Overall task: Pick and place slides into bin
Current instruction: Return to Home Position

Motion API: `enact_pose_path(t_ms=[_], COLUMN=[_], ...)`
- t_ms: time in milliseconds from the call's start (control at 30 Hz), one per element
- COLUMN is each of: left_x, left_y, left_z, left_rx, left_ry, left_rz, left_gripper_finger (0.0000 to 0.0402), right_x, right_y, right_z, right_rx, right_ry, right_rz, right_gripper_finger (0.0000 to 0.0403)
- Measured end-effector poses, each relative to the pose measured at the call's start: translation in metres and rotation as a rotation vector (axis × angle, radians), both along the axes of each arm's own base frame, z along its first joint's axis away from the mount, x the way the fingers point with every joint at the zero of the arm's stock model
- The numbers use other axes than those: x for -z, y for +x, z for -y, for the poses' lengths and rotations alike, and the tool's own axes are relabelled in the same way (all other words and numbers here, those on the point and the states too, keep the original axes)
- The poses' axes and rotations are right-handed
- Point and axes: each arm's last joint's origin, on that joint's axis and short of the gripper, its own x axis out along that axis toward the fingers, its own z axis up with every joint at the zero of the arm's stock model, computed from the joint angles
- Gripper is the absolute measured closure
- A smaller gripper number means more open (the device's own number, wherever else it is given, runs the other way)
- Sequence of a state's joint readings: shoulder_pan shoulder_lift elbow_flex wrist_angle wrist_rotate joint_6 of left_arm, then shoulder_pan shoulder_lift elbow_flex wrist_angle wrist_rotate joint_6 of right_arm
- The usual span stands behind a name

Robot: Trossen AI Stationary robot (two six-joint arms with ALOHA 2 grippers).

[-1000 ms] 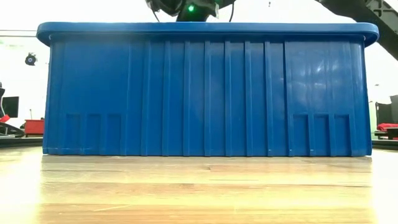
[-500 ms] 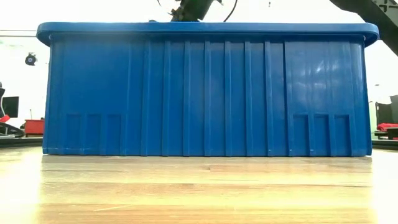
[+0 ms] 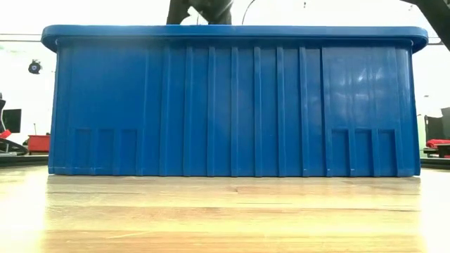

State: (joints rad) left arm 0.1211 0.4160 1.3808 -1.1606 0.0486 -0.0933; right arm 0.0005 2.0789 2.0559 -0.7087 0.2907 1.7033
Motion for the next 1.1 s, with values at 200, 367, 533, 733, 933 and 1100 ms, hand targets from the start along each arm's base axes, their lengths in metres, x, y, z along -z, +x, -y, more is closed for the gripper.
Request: enact_pose_path(t_ms=[200, 367, 533, 733, 933, 1100], left_x=[0.000, 0.000, -0.003, -0.008, -0.008, -0.007], left_y=[0.000, 0.000, 0.007, 0.040, 0.087, 0.117], left_z=[0.000, 0.000, -0.001, -0.007, -0.013, -0.021], left_rx=[0.000, 0.000, -0.001, -0.061, -0.068, -0.216], left_ry=[0.000, 0.000, 0.004, 0.009, 0.001, 0.044], left_rz=[0.000, 0.000, 0.001, -0.079, -0.209, -0.276], left_gripper_finger=[0.0258, 0.0258, 0.0258, 0.0258, 0.0258, 0.0258], right_x=[-0.019, -0.036, -0.047, -0.047, -0.045, -0.055], right_y=[-0.025, -0.058, -0.079, -0.086, -0.094, -0.112], right_z=[-0.003, -0.004, -0.006, -0.007, -0.009, -0.009], right_rx=[-0.132, -0.183, -0.224, -0.319, -0.492, -0.618], right_ry=[-0.024, -0.033, -0.073, -0.107, -0.118, -0.192], right_rz=[-0.105, -0.244, -0.324, -0.392, -0.479, -0.545], right_gripper_finger=[0.0233, 0.0320, 0.0388, 0.0394, 0.0394, 0.0394])
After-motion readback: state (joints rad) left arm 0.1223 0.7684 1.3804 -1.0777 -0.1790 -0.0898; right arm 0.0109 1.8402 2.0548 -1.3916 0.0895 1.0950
